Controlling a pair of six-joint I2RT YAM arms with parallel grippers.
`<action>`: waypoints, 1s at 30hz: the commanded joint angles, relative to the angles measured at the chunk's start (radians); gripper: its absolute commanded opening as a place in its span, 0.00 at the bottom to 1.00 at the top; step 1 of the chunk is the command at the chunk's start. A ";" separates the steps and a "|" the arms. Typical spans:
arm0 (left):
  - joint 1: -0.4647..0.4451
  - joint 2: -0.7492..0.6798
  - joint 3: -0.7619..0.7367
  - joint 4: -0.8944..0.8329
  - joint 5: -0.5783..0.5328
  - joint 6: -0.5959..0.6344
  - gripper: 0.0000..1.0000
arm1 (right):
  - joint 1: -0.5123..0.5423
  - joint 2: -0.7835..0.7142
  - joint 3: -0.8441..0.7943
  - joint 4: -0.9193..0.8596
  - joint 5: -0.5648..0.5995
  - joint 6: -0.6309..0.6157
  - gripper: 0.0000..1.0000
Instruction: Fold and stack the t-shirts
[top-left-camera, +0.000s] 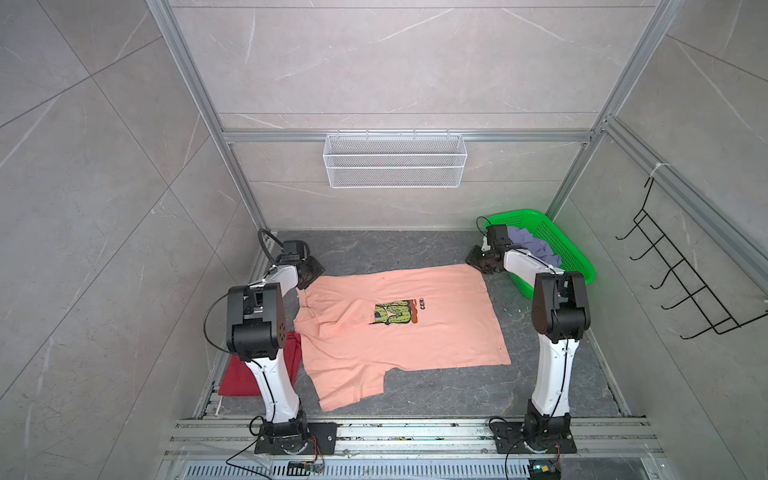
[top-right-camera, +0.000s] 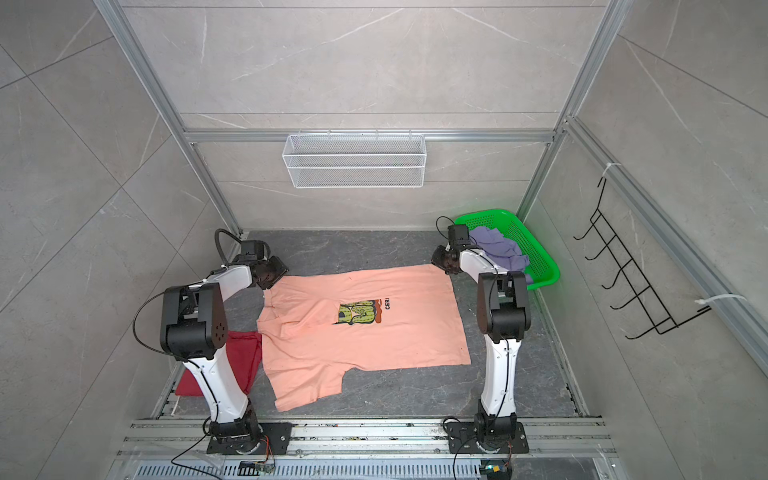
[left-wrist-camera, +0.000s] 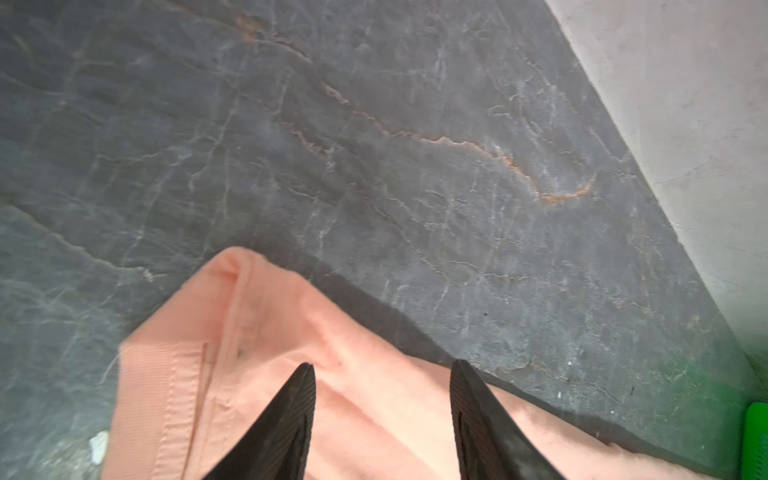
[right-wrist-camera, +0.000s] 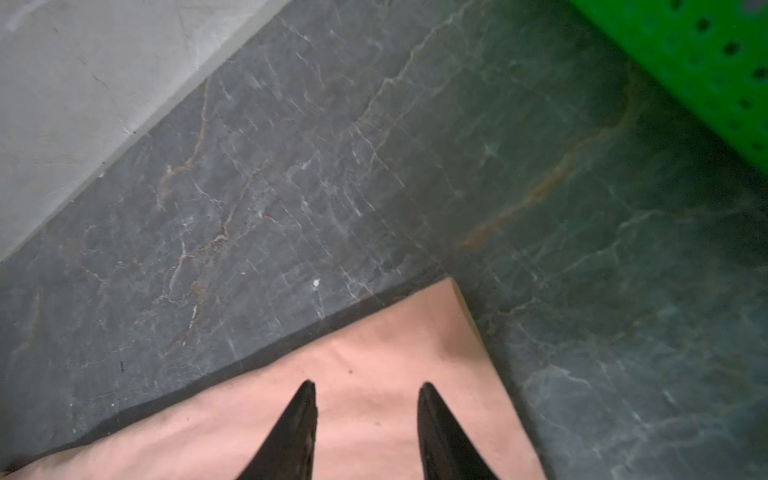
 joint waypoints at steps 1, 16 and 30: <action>-0.003 0.039 0.062 0.021 0.033 0.010 0.55 | 0.004 0.045 0.038 0.004 -0.013 0.013 0.42; 0.019 0.115 0.083 -0.030 -0.051 -0.034 0.55 | 0.000 0.132 0.122 -0.112 0.091 -0.002 0.42; 0.094 0.159 0.042 -0.036 -0.059 -0.068 0.55 | -0.049 0.192 0.150 -0.159 0.087 0.079 0.41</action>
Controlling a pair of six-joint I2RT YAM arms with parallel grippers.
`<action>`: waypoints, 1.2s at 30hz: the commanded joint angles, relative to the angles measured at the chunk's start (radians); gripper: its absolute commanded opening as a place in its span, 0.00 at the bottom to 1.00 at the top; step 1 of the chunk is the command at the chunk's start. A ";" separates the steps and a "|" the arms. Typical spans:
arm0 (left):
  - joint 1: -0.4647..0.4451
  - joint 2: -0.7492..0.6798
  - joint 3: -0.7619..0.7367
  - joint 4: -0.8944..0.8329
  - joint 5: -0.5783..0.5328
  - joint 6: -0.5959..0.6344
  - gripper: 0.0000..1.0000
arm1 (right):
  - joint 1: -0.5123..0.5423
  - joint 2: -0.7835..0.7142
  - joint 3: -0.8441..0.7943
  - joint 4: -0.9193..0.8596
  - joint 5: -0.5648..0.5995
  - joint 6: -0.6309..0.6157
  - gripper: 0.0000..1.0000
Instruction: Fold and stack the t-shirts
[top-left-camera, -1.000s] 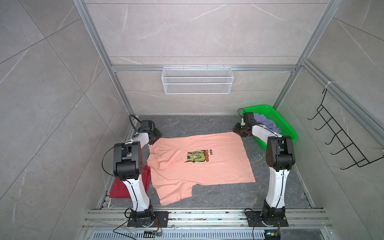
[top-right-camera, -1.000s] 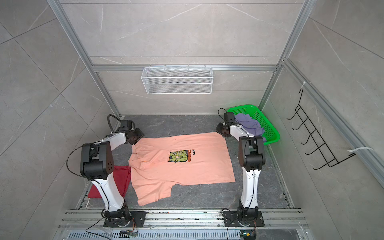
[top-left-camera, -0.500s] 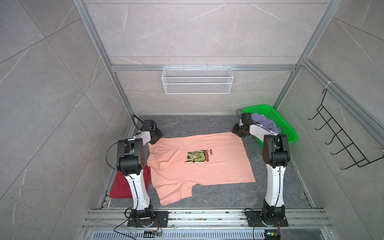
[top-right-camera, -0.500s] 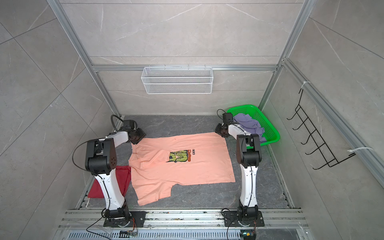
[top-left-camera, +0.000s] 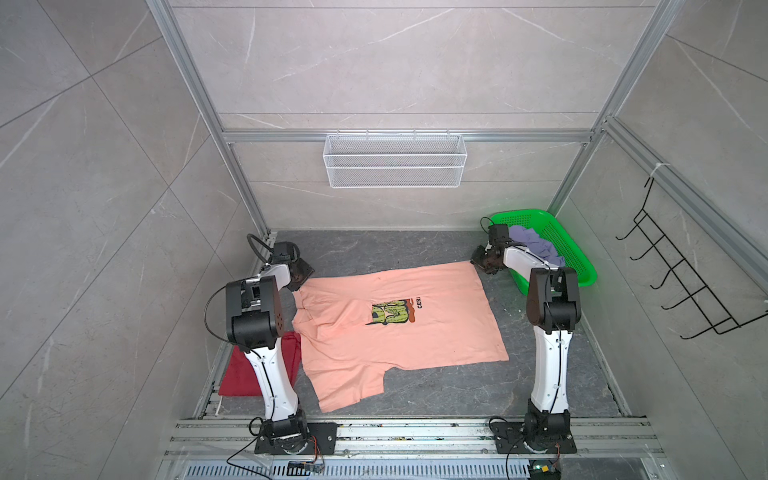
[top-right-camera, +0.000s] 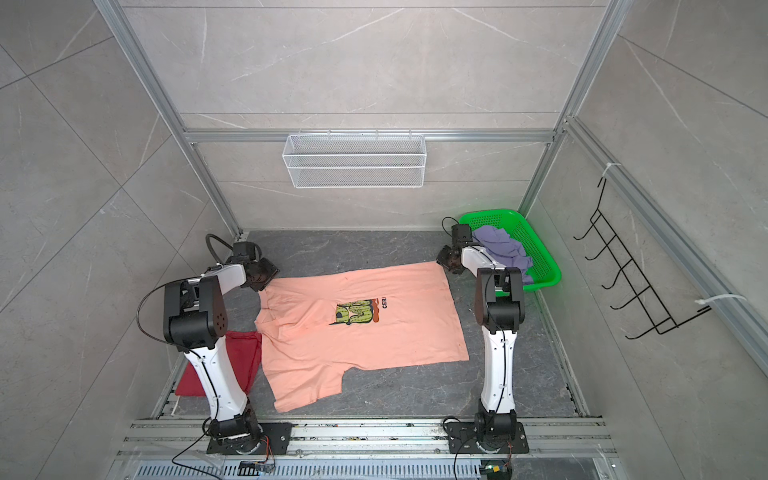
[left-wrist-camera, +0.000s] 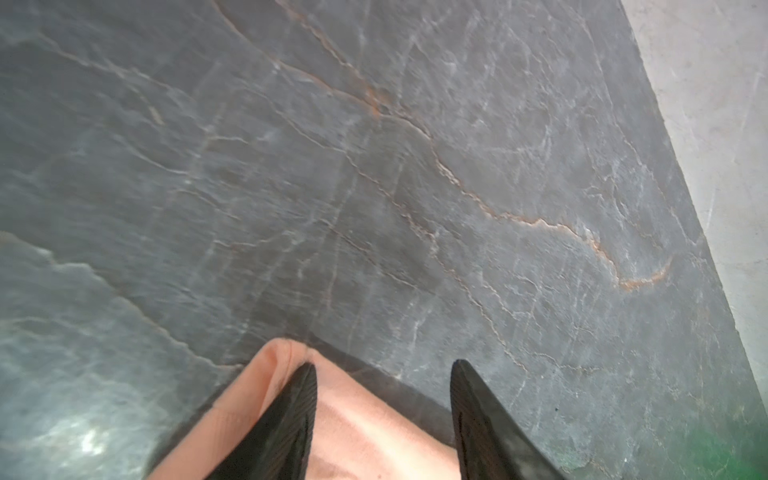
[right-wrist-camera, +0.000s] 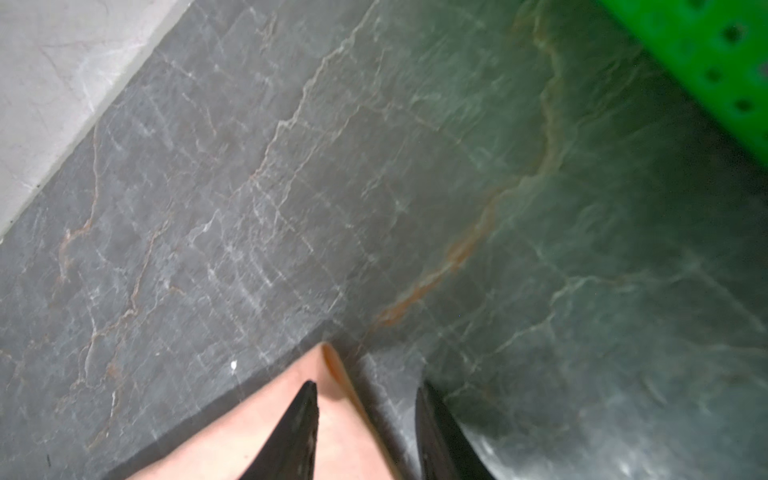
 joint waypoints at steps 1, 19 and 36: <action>0.006 0.044 -0.023 -0.031 -0.020 -0.015 0.56 | -0.006 0.041 -0.005 -0.070 0.028 0.031 0.41; -0.012 -0.121 -0.042 0.098 0.101 0.072 0.59 | 0.101 -0.101 0.003 0.048 -0.099 -0.057 0.42; -0.104 -0.131 -0.167 -0.020 0.013 -0.035 0.61 | 0.140 -0.038 -0.079 0.036 -0.038 0.062 0.43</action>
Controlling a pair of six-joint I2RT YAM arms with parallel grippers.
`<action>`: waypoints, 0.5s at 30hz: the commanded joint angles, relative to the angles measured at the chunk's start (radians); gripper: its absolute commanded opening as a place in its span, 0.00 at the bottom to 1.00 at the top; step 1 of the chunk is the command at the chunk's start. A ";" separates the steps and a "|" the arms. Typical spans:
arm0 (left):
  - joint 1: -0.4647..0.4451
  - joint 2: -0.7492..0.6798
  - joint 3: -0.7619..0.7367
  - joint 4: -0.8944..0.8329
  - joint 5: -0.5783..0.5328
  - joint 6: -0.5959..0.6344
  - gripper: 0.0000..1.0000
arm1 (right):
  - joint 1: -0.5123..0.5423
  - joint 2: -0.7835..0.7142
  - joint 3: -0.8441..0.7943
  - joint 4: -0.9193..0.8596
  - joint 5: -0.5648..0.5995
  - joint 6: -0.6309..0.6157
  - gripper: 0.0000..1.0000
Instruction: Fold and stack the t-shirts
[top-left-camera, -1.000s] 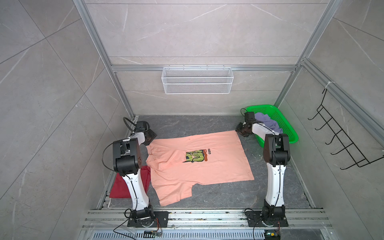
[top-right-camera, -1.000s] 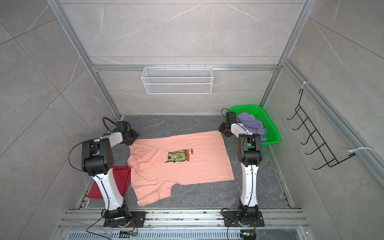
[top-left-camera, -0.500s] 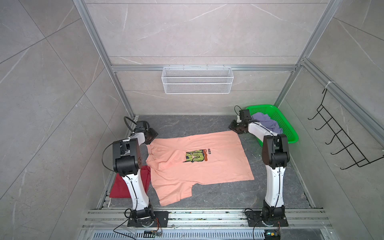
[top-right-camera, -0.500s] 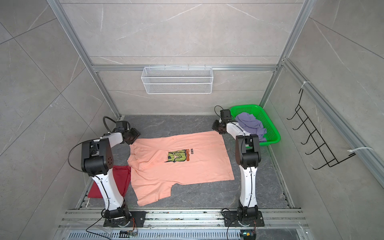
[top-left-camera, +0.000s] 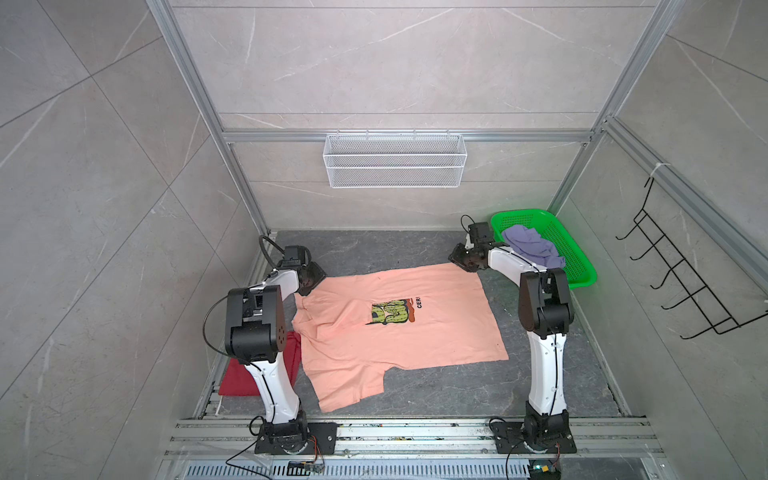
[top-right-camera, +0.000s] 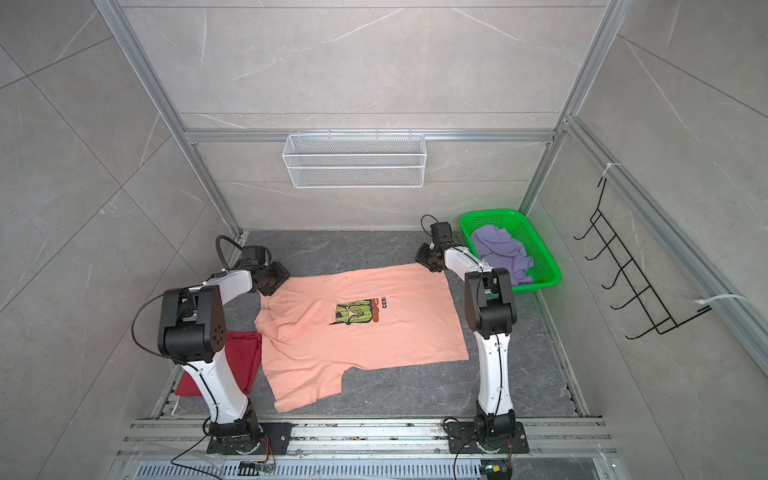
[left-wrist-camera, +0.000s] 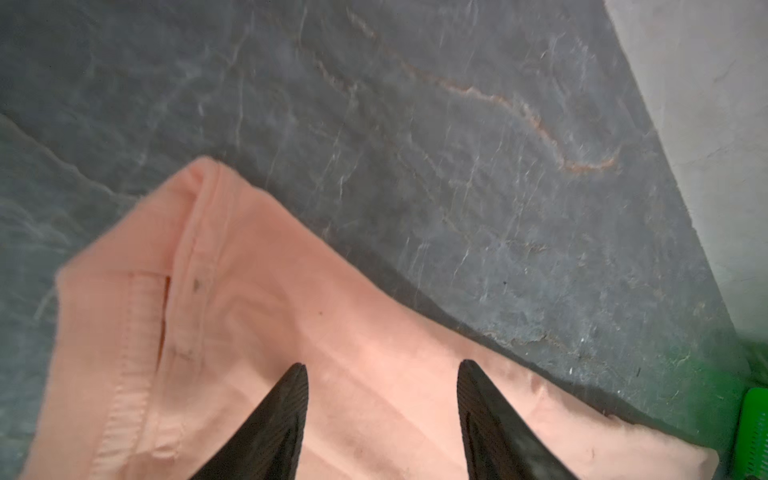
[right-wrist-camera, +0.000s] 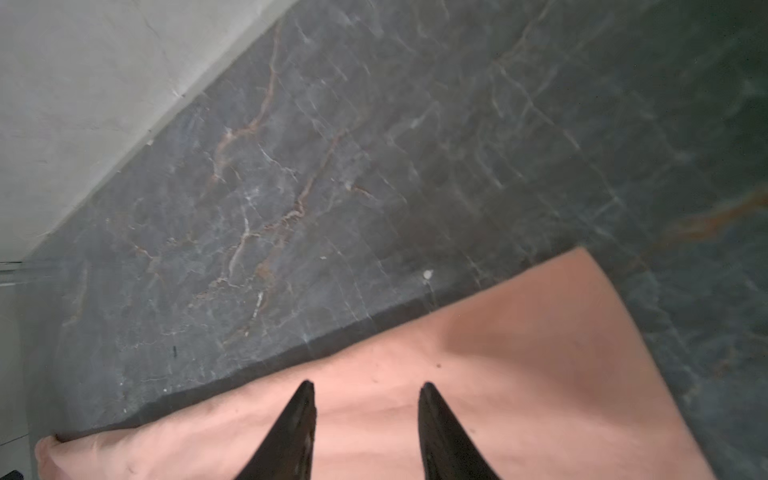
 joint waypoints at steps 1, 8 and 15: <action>-0.006 0.028 -0.008 -0.017 -0.036 -0.035 0.60 | 0.000 0.031 -0.019 -0.031 0.048 0.028 0.43; -0.005 0.165 0.134 -0.053 -0.029 -0.025 0.61 | -0.040 0.133 0.105 -0.107 0.066 0.078 0.44; -0.003 0.354 0.455 -0.157 0.014 0.015 0.61 | -0.090 0.253 0.302 -0.193 0.050 0.080 0.43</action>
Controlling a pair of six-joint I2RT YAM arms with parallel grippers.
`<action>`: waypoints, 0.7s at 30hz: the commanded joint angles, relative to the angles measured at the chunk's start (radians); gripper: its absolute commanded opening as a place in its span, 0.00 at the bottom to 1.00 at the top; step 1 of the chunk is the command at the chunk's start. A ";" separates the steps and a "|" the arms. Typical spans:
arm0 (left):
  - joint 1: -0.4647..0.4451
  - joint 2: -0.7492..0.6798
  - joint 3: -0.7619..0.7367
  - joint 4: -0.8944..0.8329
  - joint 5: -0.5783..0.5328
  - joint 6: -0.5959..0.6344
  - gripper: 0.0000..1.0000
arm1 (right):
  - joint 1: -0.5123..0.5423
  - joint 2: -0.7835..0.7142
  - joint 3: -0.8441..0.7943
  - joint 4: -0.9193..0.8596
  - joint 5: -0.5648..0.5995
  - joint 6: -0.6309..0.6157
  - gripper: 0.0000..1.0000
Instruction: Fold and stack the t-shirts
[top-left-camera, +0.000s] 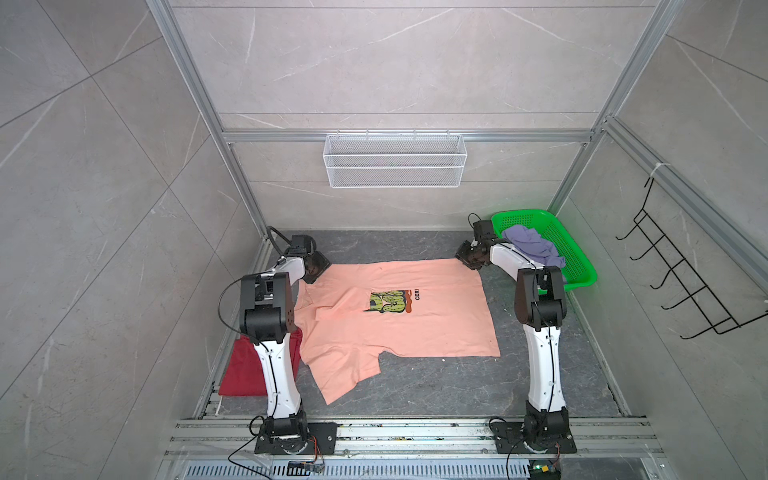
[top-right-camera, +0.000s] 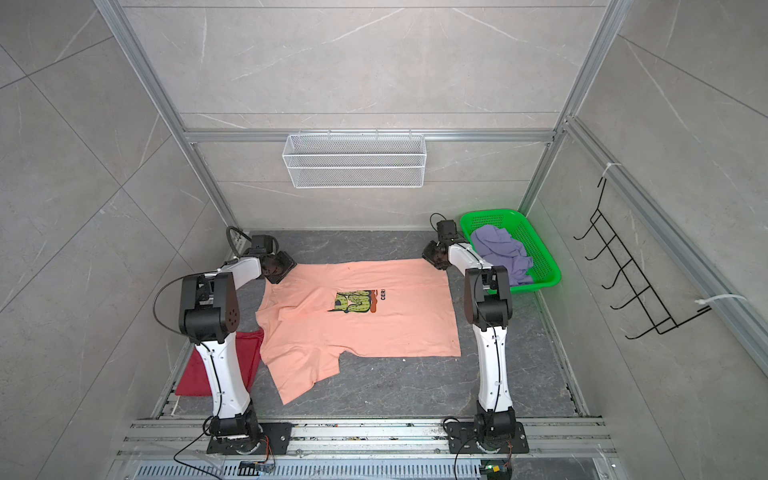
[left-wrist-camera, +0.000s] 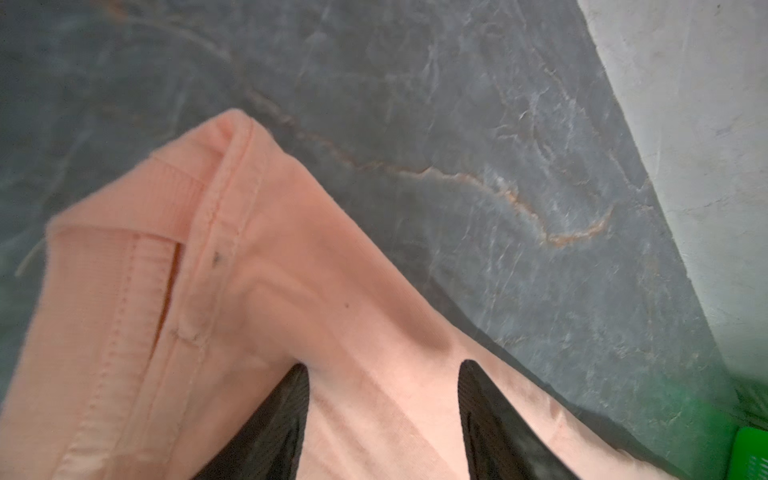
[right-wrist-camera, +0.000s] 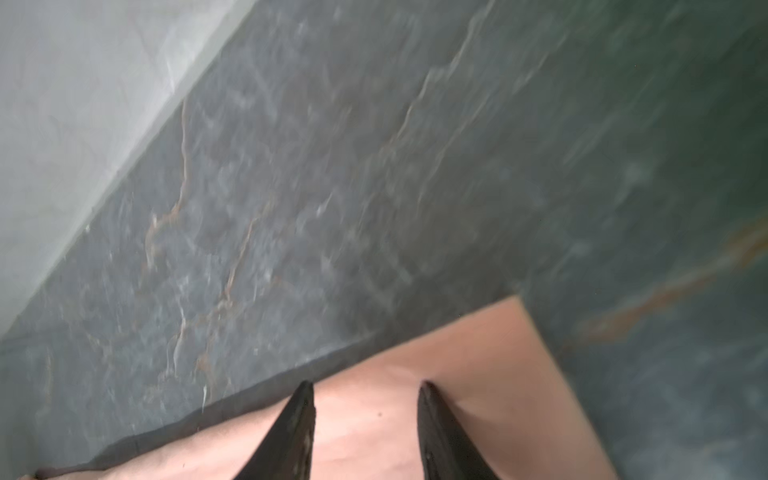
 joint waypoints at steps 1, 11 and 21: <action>0.005 0.102 0.128 -0.109 0.017 0.027 0.61 | -0.022 0.109 0.112 -0.126 0.019 0.004 0.43; 0.006 0.341 0.476 -0.186 0.075 0.045 0.61 | -0.022 0.365 0.560 -0.278 0.014 -0.007 0.43; 0.015 0.283 0.506 -0.096 0.129 0.171 0.62 | 0.005 0.269 0.644 -0.238 -0.010 -0.200 0.44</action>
